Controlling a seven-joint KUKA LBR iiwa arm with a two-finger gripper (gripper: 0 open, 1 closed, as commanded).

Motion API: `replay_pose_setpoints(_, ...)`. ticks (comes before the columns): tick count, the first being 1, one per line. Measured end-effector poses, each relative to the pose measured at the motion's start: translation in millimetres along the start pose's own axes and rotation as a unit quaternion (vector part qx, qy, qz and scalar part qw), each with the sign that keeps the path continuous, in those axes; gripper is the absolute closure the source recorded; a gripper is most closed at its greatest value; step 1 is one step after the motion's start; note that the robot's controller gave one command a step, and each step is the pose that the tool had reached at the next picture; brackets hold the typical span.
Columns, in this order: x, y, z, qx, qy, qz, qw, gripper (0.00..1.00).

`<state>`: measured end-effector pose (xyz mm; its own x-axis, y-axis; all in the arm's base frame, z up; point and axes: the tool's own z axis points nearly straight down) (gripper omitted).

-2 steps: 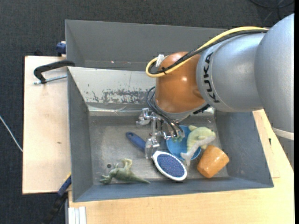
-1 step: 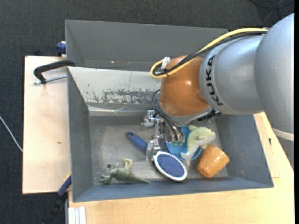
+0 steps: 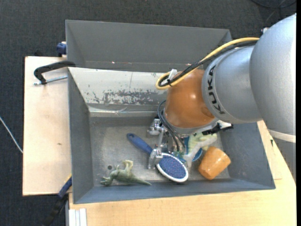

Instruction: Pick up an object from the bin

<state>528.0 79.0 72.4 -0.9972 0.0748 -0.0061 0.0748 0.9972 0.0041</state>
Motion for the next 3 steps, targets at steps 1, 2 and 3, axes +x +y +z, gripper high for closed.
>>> replay_pose_setpoints(1, -1.1, 1.5, -1.3, 0.0, 0.0008, 0.0, 1.0, 0.0)
replay_pose_setpoints(2, -2.6, 0.7, -2.4, 0.001, -0.0013, 0.0, 1.0, 1.0)
replay_pose_setpoints(3, -4.7, 2.1, -42.2, 0.0, -0.0005, 0.001, 1.0, 1.0)
